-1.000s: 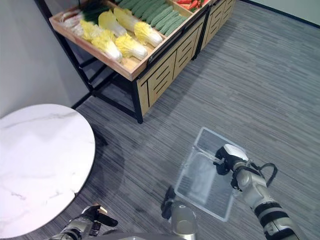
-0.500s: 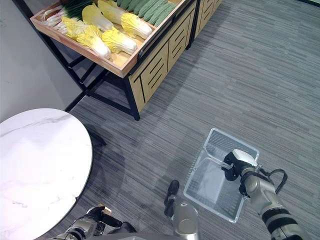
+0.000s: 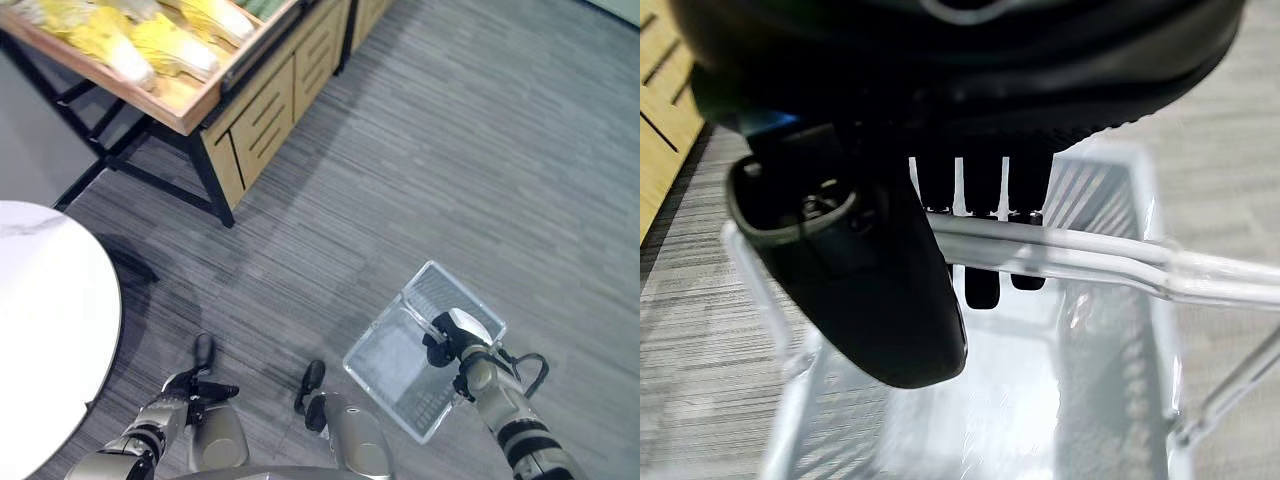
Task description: Get the vegetables into the basket
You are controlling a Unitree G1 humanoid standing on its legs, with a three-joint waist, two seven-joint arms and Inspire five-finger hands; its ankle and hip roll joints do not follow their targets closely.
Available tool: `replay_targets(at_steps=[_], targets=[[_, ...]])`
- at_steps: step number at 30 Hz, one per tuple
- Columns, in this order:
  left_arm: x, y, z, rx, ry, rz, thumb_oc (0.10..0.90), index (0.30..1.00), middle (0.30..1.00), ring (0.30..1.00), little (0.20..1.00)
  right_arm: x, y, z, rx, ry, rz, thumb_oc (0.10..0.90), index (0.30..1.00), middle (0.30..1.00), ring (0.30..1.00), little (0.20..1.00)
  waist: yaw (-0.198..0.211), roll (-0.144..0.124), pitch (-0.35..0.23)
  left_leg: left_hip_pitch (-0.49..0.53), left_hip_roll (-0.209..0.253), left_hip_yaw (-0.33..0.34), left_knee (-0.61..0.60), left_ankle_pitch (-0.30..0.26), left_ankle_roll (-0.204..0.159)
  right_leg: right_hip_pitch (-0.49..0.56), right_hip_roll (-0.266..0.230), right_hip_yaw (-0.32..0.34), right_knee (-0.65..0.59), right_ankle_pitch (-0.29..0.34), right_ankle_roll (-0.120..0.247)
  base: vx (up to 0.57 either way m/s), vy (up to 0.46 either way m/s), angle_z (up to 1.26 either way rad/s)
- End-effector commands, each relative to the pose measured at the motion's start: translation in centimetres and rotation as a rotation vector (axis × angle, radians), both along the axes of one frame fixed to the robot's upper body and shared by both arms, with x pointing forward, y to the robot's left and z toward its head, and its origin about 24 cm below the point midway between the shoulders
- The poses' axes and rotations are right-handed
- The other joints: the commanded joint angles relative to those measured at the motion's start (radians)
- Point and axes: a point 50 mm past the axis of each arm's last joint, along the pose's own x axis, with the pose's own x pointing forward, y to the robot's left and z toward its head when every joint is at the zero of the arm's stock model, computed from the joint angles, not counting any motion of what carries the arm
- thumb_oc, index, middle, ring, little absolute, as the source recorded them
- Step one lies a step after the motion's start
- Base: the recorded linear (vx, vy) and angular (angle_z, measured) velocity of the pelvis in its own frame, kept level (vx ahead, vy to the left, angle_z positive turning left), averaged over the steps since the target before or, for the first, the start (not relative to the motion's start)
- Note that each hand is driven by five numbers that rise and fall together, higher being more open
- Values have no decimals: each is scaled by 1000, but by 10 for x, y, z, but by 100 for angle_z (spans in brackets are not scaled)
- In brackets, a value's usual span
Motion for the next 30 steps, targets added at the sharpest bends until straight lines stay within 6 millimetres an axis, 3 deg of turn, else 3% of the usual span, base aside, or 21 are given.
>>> replay_targets(at_steps=[1,5,9,14,17,19,22,24,30], targets=[[-55,28,-13,120,179,-21,900,1000,1000,1000,1000,20,5,29,12,-173,37,400,300,300,300,300,3,-44,-33,-3,-40,50,88,38,57,140,-194,115,-21,-24,195,218,337,-102],[-45,35,-7,158,160,-75,900,1000,1000,1000,1000,18,15,20,57,-166,22,400,300,300,300,300,-13,-61,-38,14,-99,107,130,-10,103,118,-260,169,19,-10,224,124,278,-64],[-24,43,4,203,96,-93,900,1000,1000,1000,1000,22,29,14,75,-159,23,400,300,300,300,300,-30,-71,-37,47,-152,180,108,-43,138,60,-311,200,37,66,261,35,255,-25],[-28,49,5,215,92,-73,900,1000,1000,1000,1000,22,37,7,89,-140,24,400,300,300,300,300,-24,-85,-30,82,-169,241,125,-82,157,41,-340,190,31,158,283,28,142,-53],[-34,50,3,208,101,-49,900,1000,1000,1000,1000,20,39,1,94,-121,11,400,300,300,300,300,-9,-88,-25,108,-172,285,144,-110,164,36,-363,137,27,229,290,10,77,-49],[-37,48,1,203,113,-53,900,1000,1000,1000,1000,19,40,-2,97,-111,5,400,300,300,300,300,17,-72,-22,126,-155,327,153,-118,169,41,-374,20,80,211,288,-25,121,-71],[-40,43,-2,188,131,-87,900,1000,1000,1000,1000,12,38,-10,99,-77,-13,400,300,300,300,300,5,-58,-32,143,-163,354,126,-100,176,48,-344,-15,129,178,282,12,159,-55],[-42,40,-4,179,148,-113,900,1000,1000,1000,1000,8,36,-15,100,-59,-25,400,300,300,300,300,-15,-51,-44,159,-176,360,105,-97,182,44,-291,-6,145,133,269,31,154,9],[-44,34,-7,165,160,-119,900,1000,1000,1000,1000,-2,34,-23,101,-23,-42,400,300,300,300,300,-23,-44,-68,171,-179,374,99,-87,163,92,-229,0,-2,69,224,-1,15,-9]])
